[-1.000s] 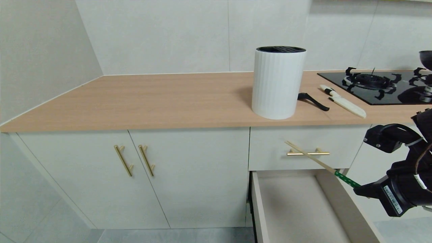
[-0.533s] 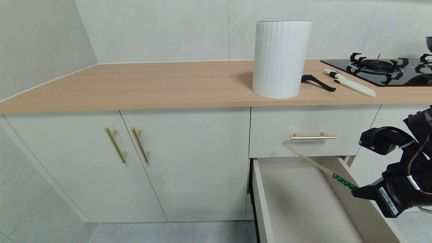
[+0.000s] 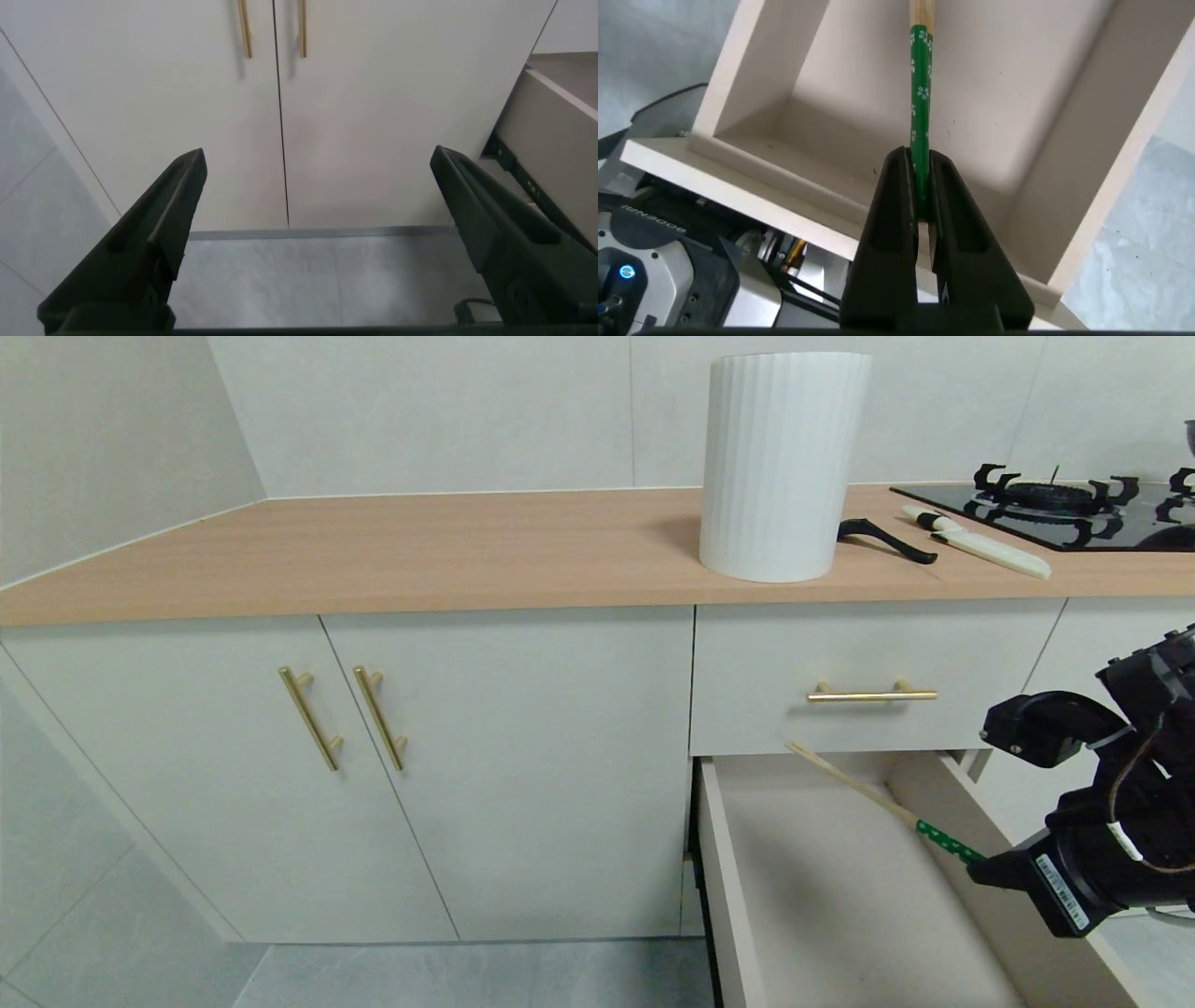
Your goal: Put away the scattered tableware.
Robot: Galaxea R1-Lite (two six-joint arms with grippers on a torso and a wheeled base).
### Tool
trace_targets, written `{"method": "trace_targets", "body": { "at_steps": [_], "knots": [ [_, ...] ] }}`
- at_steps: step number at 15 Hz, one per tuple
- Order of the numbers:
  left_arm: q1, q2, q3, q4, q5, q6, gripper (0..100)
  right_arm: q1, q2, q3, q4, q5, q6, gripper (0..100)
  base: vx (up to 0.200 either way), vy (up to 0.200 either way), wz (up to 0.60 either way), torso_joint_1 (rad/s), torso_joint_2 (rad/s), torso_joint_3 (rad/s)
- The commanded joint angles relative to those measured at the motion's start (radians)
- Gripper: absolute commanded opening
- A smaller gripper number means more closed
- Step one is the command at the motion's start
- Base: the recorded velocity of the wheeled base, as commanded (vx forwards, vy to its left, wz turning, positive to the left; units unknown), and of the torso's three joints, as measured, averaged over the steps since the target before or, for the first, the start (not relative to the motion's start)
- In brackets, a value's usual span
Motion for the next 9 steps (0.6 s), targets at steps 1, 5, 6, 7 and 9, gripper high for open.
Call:
{"method": "trace_targets", "body": {
  "at_steps": [1,5,6,7,9],
  "knots": [
    [0.0,0.001,0.0,0.0,0.0,0.0,100,0.001,0.053,0.0,-0.011,-0.002,0.0,0,0.0,0.0,0.0,0.0,0.0,0.0],
    [0.0,0.001,-0.001,0.0,0.0,0.0,100,0.004,0.234,-0.04,-0.029,-0.002,0.023,0,0.0,0.0,0.0,0.0,0.0,0.0],
    [0.0,0.001,0.0,0.0,0.0,0.0,100,0.02,0.286,-0.052,-0.031,-0.002,0.066,0,0.0,0.0,0.0,0.0,0.0,0.0],
    [0.0,0.001,0.0,0.0,0.0,0.0,100,0.034,0.315,-0.063,-0.032,-0.002,0.101,0,0.0,0.0,0.0,0.0,0.0,0.0],
    [0.0,0.001,-0.001,0.0,0.0,0.0,100,0.074,0.453,-0.135,-0.034,-0.003,0.239,0,0.0,0.0,0.0,0.0,0.0,0.0]
  ]
}}
